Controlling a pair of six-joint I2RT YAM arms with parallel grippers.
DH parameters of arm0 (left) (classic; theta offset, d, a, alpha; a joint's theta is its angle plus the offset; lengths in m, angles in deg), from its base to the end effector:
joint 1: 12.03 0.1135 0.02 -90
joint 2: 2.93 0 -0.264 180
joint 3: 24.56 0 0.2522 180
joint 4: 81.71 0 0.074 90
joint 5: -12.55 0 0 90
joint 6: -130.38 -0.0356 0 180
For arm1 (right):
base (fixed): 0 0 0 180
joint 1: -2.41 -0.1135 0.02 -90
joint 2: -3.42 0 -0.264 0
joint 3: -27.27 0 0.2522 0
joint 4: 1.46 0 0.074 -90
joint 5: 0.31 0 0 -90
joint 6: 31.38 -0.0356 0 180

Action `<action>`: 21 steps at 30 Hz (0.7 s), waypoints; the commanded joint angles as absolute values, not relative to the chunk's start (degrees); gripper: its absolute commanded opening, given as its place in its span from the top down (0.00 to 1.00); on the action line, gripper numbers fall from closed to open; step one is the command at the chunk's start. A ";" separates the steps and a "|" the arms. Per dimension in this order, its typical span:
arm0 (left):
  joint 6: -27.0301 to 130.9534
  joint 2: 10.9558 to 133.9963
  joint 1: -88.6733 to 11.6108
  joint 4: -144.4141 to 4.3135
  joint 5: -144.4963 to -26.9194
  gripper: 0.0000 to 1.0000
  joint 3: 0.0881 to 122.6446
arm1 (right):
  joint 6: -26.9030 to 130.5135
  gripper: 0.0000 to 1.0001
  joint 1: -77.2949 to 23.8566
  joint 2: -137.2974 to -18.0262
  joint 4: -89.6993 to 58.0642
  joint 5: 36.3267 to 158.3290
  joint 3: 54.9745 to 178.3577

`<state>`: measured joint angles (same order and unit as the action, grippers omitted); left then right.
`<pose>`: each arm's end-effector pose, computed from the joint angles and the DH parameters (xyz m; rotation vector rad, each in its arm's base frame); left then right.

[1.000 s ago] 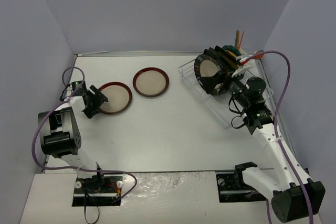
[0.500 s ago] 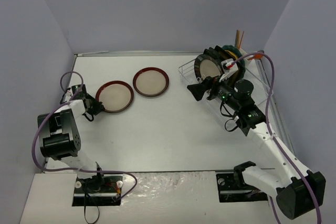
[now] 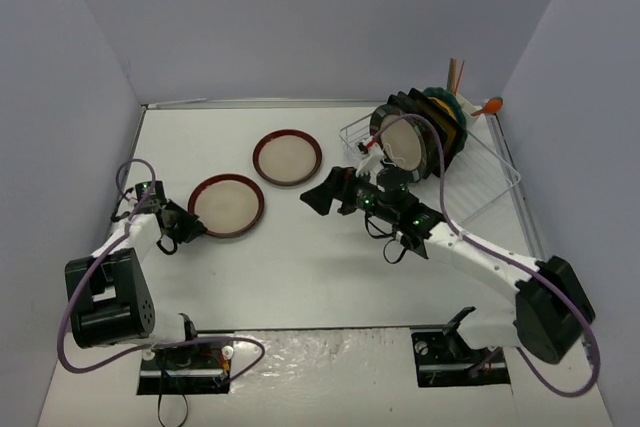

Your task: Load the plates into the dish rack

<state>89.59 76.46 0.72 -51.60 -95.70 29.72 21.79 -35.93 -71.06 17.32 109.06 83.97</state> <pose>0.2573 0.0468 0.1774 -1.2206 2.2860 -0.6484 0.2257 0.1935 0.2927 -0.3142 1.6778 1.2713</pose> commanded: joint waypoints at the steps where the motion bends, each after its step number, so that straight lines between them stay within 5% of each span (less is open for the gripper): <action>1: 94.05 68.13 -0.42 -50.79 -103.49 1.00 28.18 | 10.71 0.00 -38.17 -79.48 26.16 108.84 85.39; 21: 111.60 54.69 -6.20 -61.56 -112.63 1.00 20.43 | -6.17 0.00 -45.14 -99.61 33.69 104.53 89.47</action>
